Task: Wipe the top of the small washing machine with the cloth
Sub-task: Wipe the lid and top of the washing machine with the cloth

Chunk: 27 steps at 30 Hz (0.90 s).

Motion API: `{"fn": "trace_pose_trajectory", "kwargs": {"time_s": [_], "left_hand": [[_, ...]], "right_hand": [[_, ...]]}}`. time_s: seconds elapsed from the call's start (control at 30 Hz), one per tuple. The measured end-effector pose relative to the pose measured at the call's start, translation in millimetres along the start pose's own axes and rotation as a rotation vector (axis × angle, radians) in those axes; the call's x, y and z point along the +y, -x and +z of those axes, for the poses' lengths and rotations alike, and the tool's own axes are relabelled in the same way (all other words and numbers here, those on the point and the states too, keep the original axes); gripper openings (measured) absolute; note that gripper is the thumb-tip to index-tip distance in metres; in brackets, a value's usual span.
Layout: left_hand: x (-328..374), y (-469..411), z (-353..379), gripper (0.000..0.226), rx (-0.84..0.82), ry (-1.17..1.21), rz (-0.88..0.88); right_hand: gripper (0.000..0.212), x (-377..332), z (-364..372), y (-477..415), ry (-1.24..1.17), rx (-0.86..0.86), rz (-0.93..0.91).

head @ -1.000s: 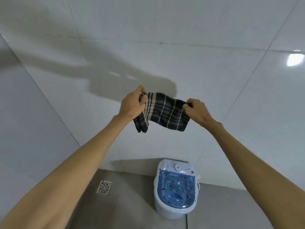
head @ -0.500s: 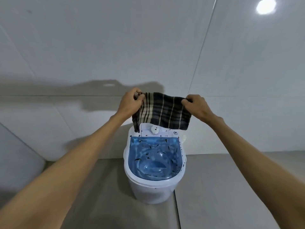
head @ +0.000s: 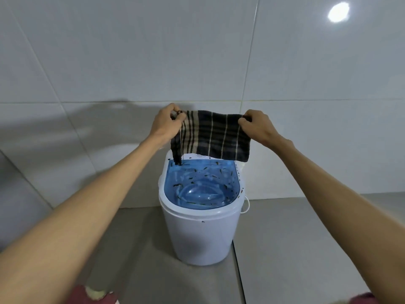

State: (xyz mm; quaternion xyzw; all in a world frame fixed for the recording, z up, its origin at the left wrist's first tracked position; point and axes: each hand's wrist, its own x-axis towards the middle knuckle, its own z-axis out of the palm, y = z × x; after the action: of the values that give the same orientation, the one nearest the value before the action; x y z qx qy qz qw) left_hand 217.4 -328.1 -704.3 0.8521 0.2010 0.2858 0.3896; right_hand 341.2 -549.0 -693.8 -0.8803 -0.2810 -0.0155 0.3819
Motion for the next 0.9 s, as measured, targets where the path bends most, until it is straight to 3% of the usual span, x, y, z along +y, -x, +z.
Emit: {"fn": "trace_pose_trajectory", "kwargs": {"time_s": [0.23,0.3,0.47,0.63,0.7,0.8,0.9], "left_hand": [[43,30,-8,0.030,-0.080,0.107,-0.226],[52,40,-6,0.018,-0.151,0.215,-0.306],[66,65,-6,0.021,-0.241,0.332,-0.390],[70,81,-27,0.029,-0.364,0.484,-0.413],[71,87,-36,0.038,-0.438,0.550,-0.425],[66,92,-43,0.041,-0.525,0.524,-0.404],[55,100,-44,0.033,-0.387,0.292,-0.294]], "right_hand": [[0.017,-26,-18,33,-0.310,-0.127,0.133],[0.015,-39,-15,48,-0.400,-0.190,0.121],[0.016,-63,-5,80,-0.436,-0.295,0.075],[0.044,-64,-9,101,-0.475,-0.454,0.057],[0.054,-64,-6,105,-0.417,-0.422,0.049],[0.045,-69,4,109,-0.331,-0.283,0.008],[0.034,-67,14,110,-0.384,-0.276,0.041]]}}
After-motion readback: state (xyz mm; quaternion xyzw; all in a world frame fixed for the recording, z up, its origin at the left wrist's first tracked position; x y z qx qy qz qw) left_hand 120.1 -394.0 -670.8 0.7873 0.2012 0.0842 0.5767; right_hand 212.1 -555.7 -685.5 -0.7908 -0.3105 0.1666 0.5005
